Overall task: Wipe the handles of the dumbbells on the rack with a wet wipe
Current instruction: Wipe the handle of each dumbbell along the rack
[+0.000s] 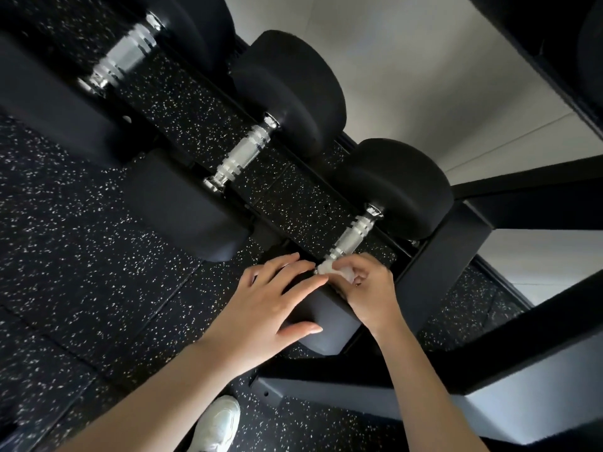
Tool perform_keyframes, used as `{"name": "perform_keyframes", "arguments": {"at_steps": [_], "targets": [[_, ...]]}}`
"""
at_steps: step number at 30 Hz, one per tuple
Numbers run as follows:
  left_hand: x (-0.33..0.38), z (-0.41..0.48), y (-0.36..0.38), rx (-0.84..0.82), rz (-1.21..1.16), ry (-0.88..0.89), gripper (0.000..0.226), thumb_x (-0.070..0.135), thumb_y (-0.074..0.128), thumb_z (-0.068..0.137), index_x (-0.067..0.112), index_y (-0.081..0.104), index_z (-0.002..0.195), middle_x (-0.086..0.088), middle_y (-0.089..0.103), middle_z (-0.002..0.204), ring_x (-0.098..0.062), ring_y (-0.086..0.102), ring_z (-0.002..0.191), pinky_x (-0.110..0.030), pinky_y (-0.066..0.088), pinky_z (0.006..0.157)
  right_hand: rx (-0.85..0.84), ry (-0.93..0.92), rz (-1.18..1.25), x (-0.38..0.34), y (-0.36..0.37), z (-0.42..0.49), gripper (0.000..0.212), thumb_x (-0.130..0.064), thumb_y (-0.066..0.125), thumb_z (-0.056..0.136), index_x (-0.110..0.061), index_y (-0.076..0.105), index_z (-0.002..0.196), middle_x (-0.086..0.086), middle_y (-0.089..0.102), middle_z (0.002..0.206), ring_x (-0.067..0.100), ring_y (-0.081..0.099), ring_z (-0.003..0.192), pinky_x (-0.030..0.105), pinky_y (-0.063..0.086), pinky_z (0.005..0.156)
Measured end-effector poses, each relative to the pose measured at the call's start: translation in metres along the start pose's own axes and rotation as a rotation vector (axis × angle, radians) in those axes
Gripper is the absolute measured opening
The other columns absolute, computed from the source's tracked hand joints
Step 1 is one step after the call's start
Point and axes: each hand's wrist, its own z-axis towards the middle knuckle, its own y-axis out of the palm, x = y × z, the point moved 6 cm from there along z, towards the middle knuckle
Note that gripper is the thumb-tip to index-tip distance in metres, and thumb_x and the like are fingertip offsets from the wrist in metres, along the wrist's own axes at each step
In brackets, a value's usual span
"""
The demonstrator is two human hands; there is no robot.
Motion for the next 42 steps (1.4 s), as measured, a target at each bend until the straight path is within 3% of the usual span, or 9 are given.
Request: {"name": "perform_keyframes", "arguments": {"at_steps": [5, 9, 13, 15, 21, 27, 34, 42], "targets": [[-0.002, 0.001, -0.003, 0.009, -0.022, 0.002, 0.059, 0.06, 0.04, 0.086, 0.033, 0.043, 0.138, 0.009, 0.044, 0.14, -0.015, 0.035, 0.134, -0.037, 0.04, 0.096, -0.057, -0.091, -0.128, -0.013, 0.002, 0.006, 0.014, -0.009, 0.076, 0.074, -0.02, 0.071, 0.082, -0.004, 0.062, 0.087, 0.006, 0.059, 0.078, 0.019, 0.045, 0.072], [-0.004, 0.0, -0.002, 0.018, -0.06, -0.008, 0.059, 0.06, 0.039, 0.087, 0.03, 0.044, 0.138, 0.008, 0.042, 0.143, -0.015, 0.033, 0.135, -0.036, 0.04, 0.1, -0.147, -0.225, -0.354, -0.034, 0.012, 0.017, 0.012, -0.011, 0.07, 0.079, -0.021, 0.074, 0.084, 0.0, 0.06, 0.086, 0.011, 0.058, 0.078, 0.012, 0.043, 0.07], [-0.015, -0.003, -0.003, 0.068, -0.139, -0.103, 0.066, 0.063, 0.042, 0.084, 0.028, 0.037, 0.139, 0.001, 0.04, 0.144, -0.018, 0.031, 0.135, -0.037, 0.038, 0.103, -0.2, -0.225, -0.556, -0.034, 0.017, 0.021, 0.014, -0.018, 0.064, 0.084, -0.02, 0.072, 0.095, 0.004, 0.057, 0.092, 0.026, 0.061, 0.08, 0.036, 0.05, 0.073], [-0.02, -0.003, -0.001, 0.073, -0.174, -0.138, 0.07, 0.066, 0.044, 0.081, 0.028, 0.034, 0.139, 0.001, 0.04, 0.143, -0.018, 0.031, 0.133, -0.038, 0.04, 0.103, -0.186, -0.226, -0.555, -0.036, 0.016, 0.02, 0.013, -0.02, 0.065, 0.084, -0.021, 0.071, 0.095, 0.006, 0.06, 0.093, 0.028, 0.062, 0.082, 0.04, 0.05, 0.074], [-0.027, 0.0, 0.003, 0.065, -0.289, -0.175, 0.074, 0.07, 0.047, 0.074, 0.033, 0.033, 0.137, 0.004, 0.037, 0.143, -0.017, 0.031, 0.132, -0.043, 0.041, 0.103, -0.226, -0.116, -0.631, -0.04, 0.018, 0.022, 0.014, -0.031, 0.06, 0.087, -0.027, 0.066, 0.099, 0.007, 0.069, 0.091, 0.03, 0.063, 0.087, 0.039, 0.052, 0.073], [-0.029, 0.003, 0.002, 0.081, -0.29, -0.169, 0.075, 0.071, 0.047, 0.07, 0.033, 0.037, 0.134, 0.005, 0.041, 0.137, -0.015, 0.032, 0.127, -0.037, 0.039, 0.102, -0.276, -0.059, -0.707, -0.046, 0.024, 0.03, 0.016, -0.034, 0.058, 0.087, -0.027, 0.066, 0.099, 0.007, 0.067, 0.088, 0.03, 0.063, 0.085, 0.034, 0.051, 0.067], [-0.032, 0.003, 0.003, 0.087, -0.328, -0.18, 0.078, 0.073, 0.045, 0.07, 0.03, 0.044, 0.134, 0.005, 0.042, 0.138, -0.015, 0.029, 0.128, -0.039, 0.037, 0.1, -0.253, -0.038, -0.824, -0.052, 0.027, 0.037, 0.016, -0.031, 0.055, 0.09, -0.021, 0.065, 0.097, 0.009, 0.066, 0.09, 0.03, 0.062, 0.086, 0.028, 0.042, 0.062], [-0.033, 0.002, 0.002, 0.093, -0.322, -0.169, 0.077, 0.074, 0.044, 0.07, 0.029, 0.046, 0.133, 0.004, 0.043, 0.137, -0.014, 0.03, 0.127, -0.036, 0.036, 0.099, -0.206, -0.014, -0.859, -0.056, 0.013, 0.057, 0.013, -0.025, 0.056, 0.089, -0.018, 0.067, 0.091, 0.008, 0.067, 0.086, 0.028, 0.062, 0.083, 0.03, 0.047, 0.063]]}}
